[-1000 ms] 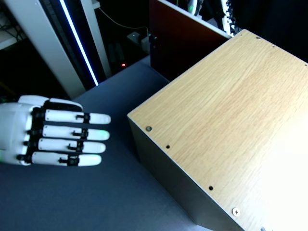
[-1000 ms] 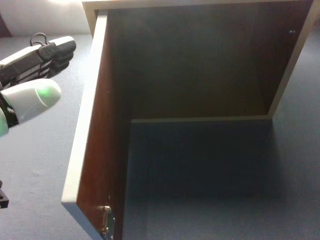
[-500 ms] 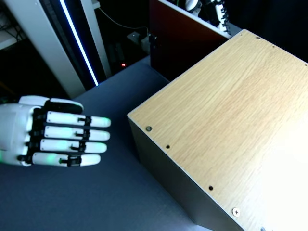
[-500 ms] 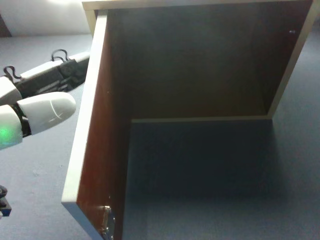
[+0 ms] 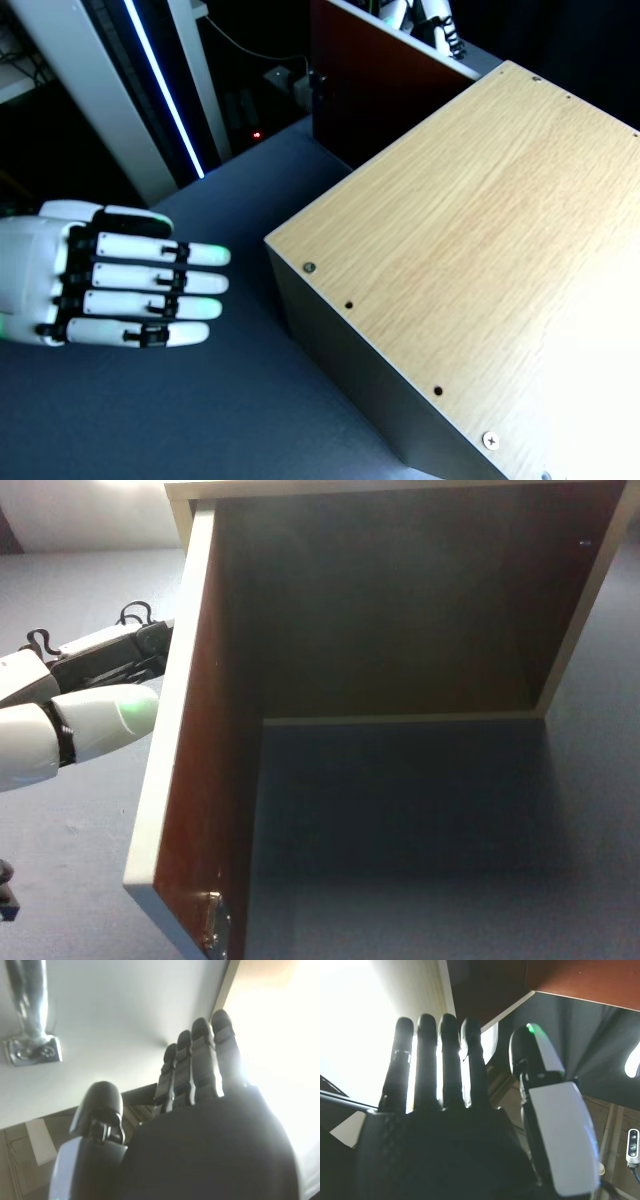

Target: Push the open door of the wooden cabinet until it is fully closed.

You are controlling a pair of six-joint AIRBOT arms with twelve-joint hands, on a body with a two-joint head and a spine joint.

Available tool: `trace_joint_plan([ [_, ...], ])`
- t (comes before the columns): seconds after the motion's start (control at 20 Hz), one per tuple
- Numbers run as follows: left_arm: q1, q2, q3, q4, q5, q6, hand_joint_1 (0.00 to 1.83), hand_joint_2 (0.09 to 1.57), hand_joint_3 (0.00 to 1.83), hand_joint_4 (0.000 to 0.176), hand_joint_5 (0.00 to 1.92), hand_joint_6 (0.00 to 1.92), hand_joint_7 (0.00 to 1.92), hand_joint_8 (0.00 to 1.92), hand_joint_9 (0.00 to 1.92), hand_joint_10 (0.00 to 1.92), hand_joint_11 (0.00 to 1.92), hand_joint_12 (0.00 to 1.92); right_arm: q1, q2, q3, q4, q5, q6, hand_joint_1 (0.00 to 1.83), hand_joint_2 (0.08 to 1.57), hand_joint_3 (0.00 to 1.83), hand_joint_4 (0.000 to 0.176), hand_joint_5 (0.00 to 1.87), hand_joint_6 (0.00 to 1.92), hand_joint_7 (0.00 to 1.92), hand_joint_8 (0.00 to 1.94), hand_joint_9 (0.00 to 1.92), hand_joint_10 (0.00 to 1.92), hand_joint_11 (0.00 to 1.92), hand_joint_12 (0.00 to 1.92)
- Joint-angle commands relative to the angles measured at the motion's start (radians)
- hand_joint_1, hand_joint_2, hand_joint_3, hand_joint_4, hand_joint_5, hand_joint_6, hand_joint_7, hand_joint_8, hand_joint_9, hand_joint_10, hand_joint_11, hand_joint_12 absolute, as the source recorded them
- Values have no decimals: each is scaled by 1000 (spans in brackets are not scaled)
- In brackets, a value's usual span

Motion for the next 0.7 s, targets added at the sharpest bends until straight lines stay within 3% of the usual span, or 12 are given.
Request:
trace_joint_plan([
  [0.0,-12,-5,3,-8,-121,-6,0,1481,3,0,76,0,125,0,138,0,86,32,5,-3,6,28,122,6,588,1356,1,0,458,5,426,6,365,6,0,779],
  [0.65,-86,-59,33,60,-84,-6,0,1467,0,0,64,5,89,7,90,1,69,16,5,-2,5,29,122,10,613,1356,0,0,453,0,419,1,356,0,0,790],
])
